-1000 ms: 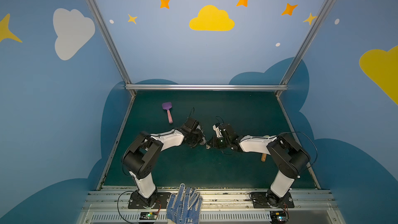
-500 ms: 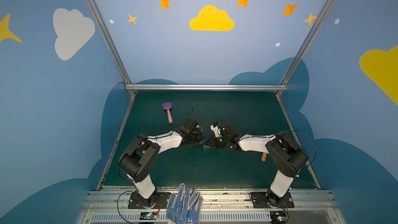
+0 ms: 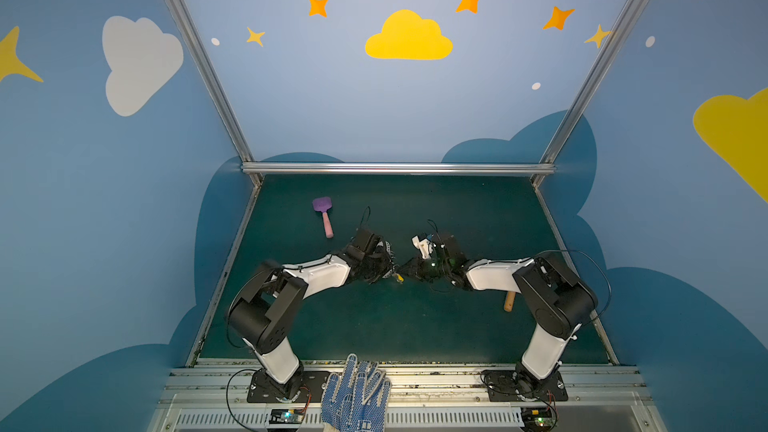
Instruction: Put the keys on the keyring
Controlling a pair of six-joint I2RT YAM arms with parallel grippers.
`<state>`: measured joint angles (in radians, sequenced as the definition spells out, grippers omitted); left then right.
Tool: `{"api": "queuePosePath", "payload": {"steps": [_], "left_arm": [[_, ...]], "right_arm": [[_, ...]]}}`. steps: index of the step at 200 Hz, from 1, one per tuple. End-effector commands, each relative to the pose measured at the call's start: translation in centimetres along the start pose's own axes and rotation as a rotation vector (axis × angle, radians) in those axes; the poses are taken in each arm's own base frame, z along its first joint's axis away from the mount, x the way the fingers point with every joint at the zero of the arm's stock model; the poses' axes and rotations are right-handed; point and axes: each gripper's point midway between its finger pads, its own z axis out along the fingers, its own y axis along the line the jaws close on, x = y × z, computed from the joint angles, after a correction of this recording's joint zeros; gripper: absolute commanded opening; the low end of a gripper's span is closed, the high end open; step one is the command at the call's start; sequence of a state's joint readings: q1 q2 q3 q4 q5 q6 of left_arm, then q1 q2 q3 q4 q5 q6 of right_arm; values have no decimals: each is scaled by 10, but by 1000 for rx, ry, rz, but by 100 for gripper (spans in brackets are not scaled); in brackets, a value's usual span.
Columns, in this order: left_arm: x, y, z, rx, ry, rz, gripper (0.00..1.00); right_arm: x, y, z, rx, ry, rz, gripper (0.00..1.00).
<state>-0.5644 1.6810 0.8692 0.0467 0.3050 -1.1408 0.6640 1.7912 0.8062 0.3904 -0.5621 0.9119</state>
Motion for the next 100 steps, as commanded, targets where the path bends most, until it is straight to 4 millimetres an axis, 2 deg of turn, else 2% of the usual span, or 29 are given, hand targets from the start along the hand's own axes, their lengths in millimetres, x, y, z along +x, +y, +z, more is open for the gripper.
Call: {"api": "queuePosePath", "payload": {"steps": [1,100], "left_arm": [[-3,-5,-9,18,-16,18,4],[2,9,-3,9,-11,16,4]], "right_arm": [[3,-2,-6,-6,0,11,0],[2,-14,5,-13,0,112,0]]}}
